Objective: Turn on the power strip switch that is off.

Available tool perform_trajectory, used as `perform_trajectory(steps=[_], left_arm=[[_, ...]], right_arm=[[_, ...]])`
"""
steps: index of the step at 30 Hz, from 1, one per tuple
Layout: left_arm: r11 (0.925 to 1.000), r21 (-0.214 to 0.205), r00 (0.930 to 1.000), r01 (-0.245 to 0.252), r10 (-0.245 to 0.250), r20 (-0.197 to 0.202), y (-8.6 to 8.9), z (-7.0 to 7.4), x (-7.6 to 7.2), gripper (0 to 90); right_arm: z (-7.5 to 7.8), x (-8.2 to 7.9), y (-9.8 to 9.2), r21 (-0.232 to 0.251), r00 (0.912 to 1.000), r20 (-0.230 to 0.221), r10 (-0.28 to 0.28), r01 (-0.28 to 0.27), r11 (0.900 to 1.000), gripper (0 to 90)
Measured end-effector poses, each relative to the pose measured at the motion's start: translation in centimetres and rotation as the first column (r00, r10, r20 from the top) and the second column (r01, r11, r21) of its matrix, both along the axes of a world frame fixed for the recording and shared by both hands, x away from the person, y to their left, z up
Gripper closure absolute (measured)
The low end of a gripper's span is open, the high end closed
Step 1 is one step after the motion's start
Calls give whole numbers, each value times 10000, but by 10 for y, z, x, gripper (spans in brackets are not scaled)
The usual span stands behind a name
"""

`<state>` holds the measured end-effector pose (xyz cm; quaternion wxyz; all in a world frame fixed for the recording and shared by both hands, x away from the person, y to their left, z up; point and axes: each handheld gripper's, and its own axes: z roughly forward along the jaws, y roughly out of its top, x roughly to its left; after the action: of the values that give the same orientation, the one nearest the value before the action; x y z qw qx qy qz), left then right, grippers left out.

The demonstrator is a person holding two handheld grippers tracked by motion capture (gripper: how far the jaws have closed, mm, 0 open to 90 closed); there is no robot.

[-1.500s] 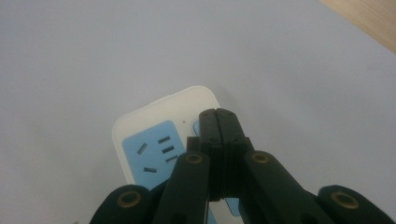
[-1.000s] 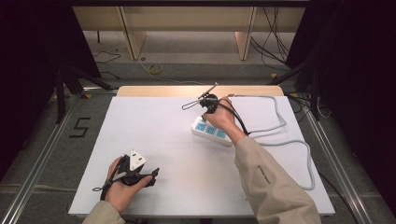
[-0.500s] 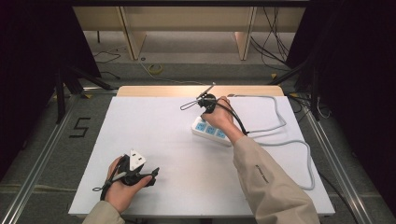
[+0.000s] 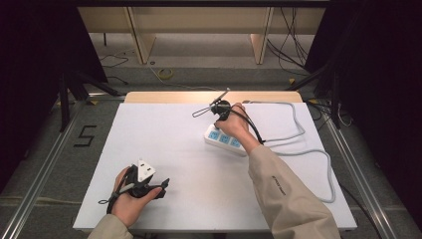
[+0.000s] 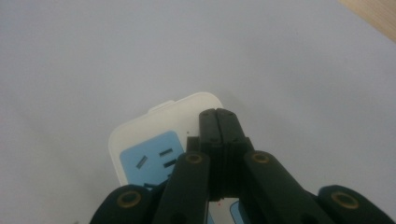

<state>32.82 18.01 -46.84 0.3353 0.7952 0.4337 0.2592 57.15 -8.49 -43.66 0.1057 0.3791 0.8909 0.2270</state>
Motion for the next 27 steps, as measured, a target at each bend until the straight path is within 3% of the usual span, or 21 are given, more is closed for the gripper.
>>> perform_trajectory(steps=[27], left_arm=[[10000,5,10000,44,-44,-12,-1,0,0,225]], right_arm=[[-2,-1,2,-139,9995,-9,-312,311,9994,900]])
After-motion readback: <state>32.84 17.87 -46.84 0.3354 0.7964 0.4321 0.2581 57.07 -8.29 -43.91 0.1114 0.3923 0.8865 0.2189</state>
